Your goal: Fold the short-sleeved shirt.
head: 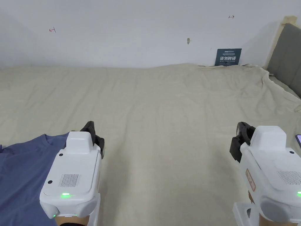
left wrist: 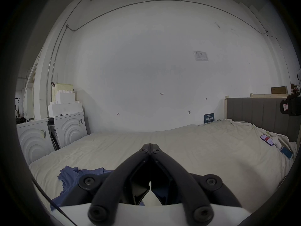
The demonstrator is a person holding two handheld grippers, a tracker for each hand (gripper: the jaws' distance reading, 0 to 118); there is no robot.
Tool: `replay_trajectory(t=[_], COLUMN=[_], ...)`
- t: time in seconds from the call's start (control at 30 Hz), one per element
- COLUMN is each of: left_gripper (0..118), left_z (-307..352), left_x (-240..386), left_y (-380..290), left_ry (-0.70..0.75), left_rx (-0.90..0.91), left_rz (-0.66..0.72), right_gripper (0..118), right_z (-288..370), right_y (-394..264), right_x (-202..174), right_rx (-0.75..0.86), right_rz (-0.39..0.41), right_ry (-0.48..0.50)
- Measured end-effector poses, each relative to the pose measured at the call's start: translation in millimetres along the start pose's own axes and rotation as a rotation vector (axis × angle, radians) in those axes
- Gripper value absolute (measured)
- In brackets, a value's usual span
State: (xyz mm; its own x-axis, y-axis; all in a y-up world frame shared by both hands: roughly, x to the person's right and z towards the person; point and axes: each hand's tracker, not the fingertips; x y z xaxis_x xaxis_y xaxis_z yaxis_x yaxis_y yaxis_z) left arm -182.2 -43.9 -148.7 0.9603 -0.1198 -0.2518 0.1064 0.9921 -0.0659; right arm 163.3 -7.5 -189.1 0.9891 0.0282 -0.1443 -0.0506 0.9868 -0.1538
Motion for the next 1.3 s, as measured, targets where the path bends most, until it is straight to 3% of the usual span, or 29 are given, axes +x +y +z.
replay_trajectory(t=[0.37,1.03,1.3], left_gripper=[0,0,0], left_z=[4,77,104], left_x=[-37,-186,-218], left_y=[1,-5,-14], left_ry=[0.079,0.416,0.504], left_rx=[0.007,-0.034,-0.068], left_rz=[0.004,-0.052,-0.055], right_gripper=[0,0,0], right_z=[-14,-38,-29], right_y=[11,19,20], right_x=[-37,-193,-235], right_rx=[0.021,0.046,0.035], right_rz=[0.011,0.04,0.055], right_ry=[0.076,0.433,0.515])
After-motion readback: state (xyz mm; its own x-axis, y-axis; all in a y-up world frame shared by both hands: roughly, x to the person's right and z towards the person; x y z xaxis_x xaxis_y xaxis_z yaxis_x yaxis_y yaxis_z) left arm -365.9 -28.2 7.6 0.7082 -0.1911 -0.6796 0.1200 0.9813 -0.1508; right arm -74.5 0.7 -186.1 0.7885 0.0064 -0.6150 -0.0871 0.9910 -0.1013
